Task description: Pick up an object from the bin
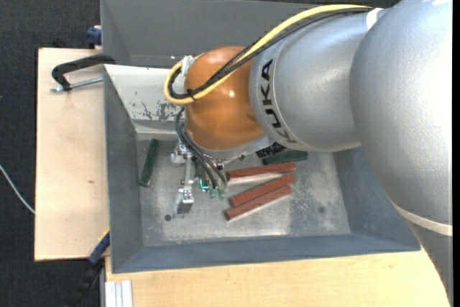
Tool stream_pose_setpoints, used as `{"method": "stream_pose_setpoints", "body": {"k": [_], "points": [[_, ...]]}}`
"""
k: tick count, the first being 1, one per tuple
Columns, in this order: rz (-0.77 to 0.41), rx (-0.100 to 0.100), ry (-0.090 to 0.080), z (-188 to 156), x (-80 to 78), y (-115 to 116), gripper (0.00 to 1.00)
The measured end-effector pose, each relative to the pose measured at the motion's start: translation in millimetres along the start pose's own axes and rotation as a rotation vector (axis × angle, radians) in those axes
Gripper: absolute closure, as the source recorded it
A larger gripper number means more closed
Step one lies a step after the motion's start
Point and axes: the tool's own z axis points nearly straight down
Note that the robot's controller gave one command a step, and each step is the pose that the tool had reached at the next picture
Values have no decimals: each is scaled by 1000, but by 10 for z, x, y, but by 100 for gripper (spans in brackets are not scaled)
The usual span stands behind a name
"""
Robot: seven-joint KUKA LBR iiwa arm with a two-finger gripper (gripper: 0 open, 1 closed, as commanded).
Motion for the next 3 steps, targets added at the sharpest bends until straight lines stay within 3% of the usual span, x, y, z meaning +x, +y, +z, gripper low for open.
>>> {"method": "stream_pose_setpoints", "body": {"k": [2,3], "points": [[-49,-5,-15,96,-2,-130,0],[-196,-1,-5,5,19,-659,0]]}}
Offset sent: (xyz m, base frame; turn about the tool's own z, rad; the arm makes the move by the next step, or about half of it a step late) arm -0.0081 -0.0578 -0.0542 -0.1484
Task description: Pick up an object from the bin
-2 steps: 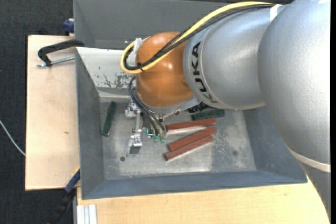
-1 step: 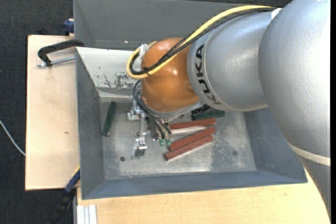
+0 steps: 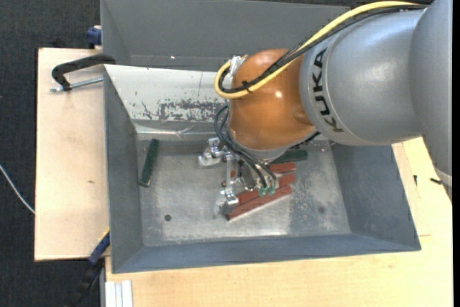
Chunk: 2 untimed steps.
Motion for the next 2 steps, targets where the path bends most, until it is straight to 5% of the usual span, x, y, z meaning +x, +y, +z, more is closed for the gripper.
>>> {"method": "stream_pose_setpoints", "body": {"k": [1,2], "points": [[-26,2,-12,139,-94,-27,0],[-106,0,1,193,61,-269,0]]}}
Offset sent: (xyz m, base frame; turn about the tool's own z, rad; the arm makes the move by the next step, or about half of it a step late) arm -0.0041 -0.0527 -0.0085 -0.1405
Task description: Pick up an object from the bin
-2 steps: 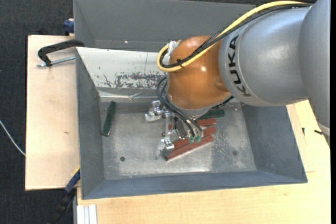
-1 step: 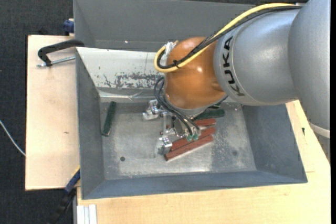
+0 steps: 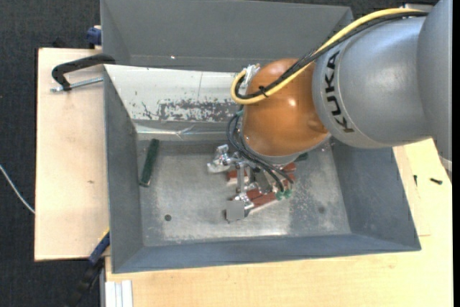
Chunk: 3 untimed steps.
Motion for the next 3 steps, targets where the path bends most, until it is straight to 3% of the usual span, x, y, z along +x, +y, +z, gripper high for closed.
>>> {"method": "stream_pose_setpoints", "body": {"k": [1,2,3], "points": [[50,0,-9,432,86,-449,100],[50,0,-9,432,85,-449,100],[91,3,-14,-1495,21,-741,100]]}}
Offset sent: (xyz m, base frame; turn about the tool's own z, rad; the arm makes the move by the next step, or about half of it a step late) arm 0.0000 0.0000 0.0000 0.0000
